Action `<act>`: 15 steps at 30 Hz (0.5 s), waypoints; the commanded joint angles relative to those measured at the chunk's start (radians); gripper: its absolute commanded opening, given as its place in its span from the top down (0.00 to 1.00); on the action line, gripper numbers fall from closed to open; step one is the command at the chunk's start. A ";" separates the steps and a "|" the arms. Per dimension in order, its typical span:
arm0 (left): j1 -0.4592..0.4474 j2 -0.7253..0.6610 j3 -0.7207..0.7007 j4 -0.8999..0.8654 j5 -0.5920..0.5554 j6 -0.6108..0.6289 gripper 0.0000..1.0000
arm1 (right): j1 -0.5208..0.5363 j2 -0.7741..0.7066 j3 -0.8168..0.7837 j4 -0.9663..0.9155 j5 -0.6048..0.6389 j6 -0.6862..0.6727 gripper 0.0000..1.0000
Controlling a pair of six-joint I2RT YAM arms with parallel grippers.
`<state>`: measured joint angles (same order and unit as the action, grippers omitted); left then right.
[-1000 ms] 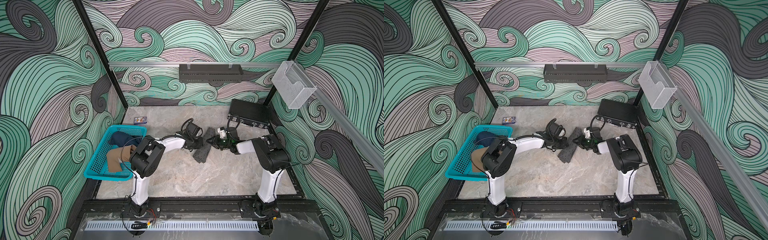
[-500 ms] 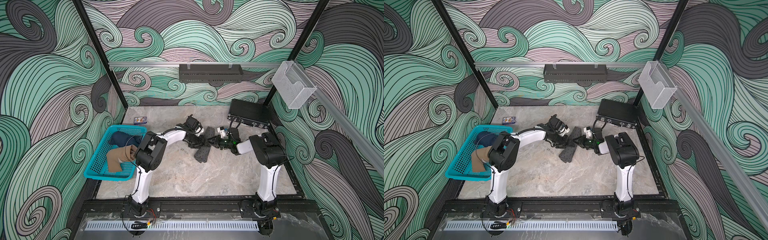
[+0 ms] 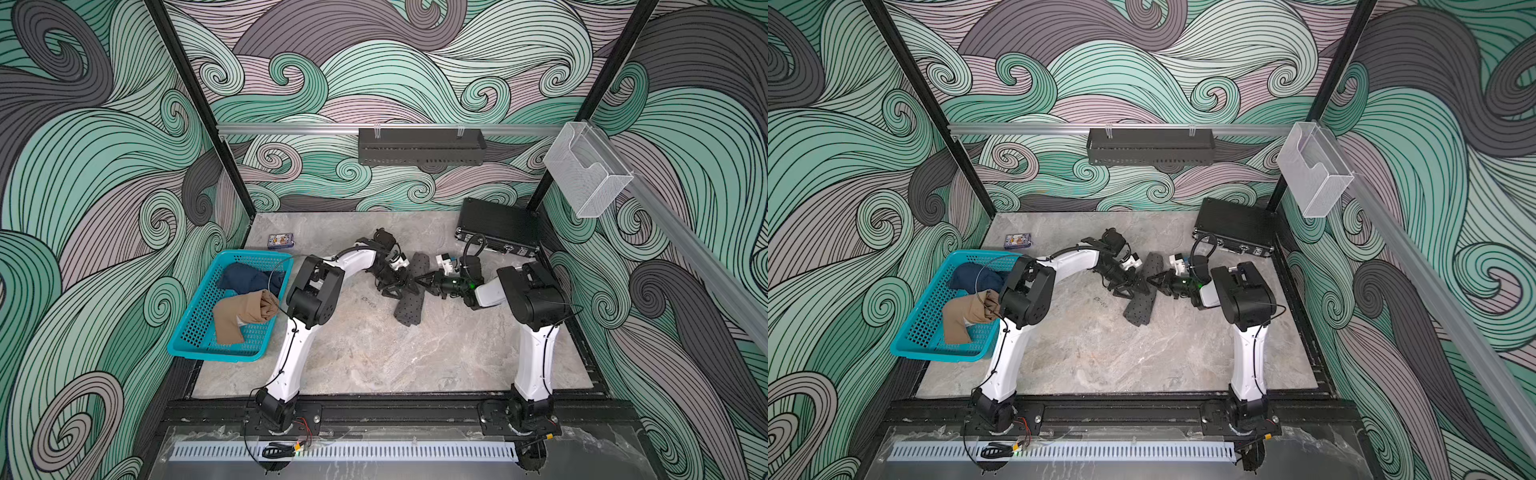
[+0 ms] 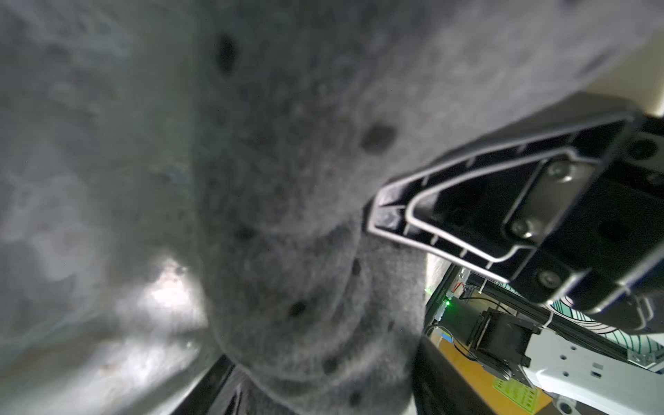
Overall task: Roll up the skirts
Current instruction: Pick up the skirt from the center of the board.
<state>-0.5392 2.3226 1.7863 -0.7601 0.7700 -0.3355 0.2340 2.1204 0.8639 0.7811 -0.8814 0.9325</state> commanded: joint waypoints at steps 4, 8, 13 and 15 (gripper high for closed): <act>0.015 0.006 -0.065 -0.032 -0.060 -0.011 0.28 | 0.003 0.071 -0.025 -0.020 0.045 0.079 1.00; 0.040 -0.016 -0.061 -0.014 -0.045 0.014 0.25 | 0.002 0.079 -0.015 -0.006 0.030 0.100 1.00; 0.023 0.094 0.037 -0.104 0.018 0.036 0.23 | -0.001 0.095 -0.018 0.092 -0.006 0.191 1.00; 0.023 0.084 0.023 -0.082 0.034 0.034 0.22 | -0.001 0.095 -0.029 0.166 -0.022 0.248 1.00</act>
<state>-0.5060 2.3489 1.8179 -0.7998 0.8268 -0.3260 0.2314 2.1670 0.8612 0.9230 -0.9115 1.0775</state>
